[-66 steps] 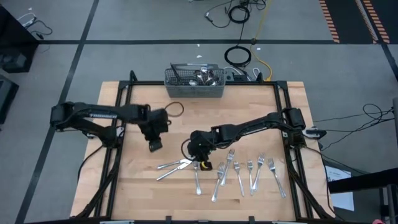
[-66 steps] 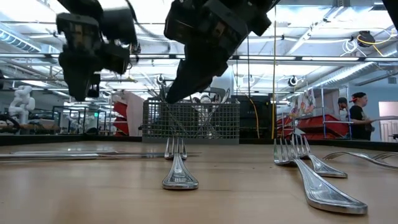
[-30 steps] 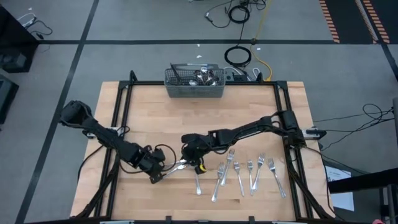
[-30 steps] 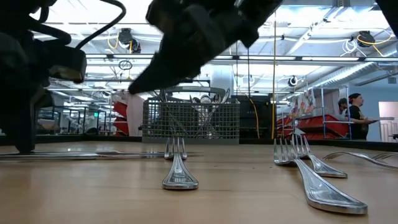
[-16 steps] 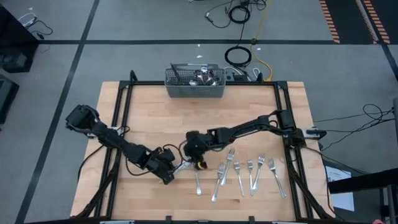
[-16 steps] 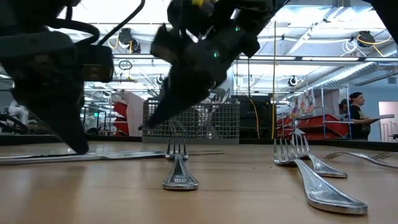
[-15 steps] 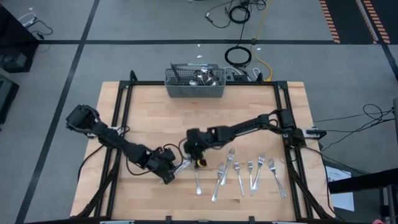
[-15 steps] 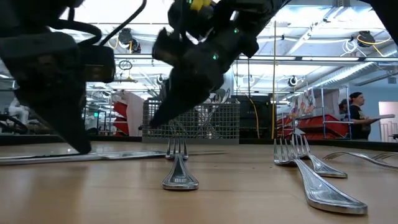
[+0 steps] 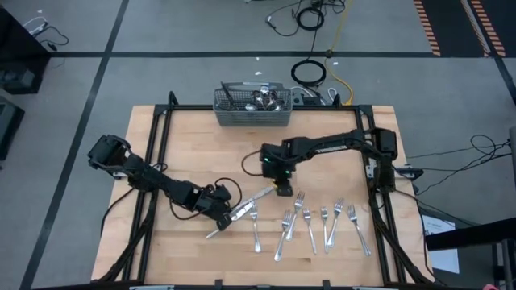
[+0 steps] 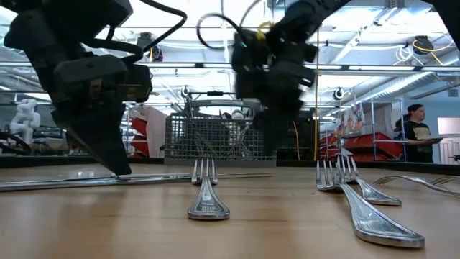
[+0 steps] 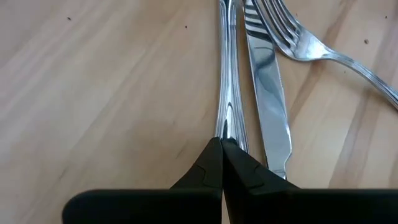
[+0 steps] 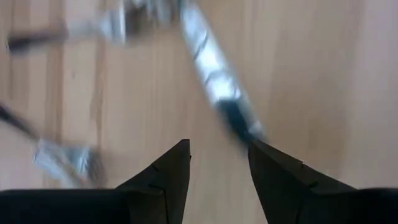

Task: Sort silverware
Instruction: Put the silver knife into the gray utensil holder

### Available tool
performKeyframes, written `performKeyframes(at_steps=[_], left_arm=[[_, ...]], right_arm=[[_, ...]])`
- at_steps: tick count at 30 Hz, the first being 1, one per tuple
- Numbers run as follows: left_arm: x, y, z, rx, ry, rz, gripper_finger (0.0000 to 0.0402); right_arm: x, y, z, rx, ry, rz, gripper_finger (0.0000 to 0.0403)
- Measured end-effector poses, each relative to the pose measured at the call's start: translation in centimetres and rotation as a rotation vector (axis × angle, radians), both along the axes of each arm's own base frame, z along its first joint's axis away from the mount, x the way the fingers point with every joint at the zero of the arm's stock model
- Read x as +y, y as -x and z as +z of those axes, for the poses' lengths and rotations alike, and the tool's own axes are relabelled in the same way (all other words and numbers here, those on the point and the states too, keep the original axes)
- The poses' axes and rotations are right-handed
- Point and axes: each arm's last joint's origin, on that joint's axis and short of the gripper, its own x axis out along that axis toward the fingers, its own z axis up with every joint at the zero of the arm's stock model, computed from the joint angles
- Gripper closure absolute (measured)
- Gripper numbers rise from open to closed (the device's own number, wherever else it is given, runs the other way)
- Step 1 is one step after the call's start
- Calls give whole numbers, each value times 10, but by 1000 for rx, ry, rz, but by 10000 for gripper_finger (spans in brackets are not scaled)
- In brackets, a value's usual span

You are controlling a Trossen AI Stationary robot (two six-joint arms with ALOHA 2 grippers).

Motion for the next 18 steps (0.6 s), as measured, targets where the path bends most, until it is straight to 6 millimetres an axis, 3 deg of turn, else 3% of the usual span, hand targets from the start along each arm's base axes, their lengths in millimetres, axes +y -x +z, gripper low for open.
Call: performKeyframes(at_steps=[6,12,18], left_arm=[[1,-1,0,-11,-17,20,402],[2,-2,0,-35,-8,24,402],[4,-4,0,-35,-4,34,402]], right_arm=[[-4,41,-25,23,-108,-239,247],[-14,56,-30,-246,-395,-630,239],[-6,79,-55,-153,-432,-764,238]])
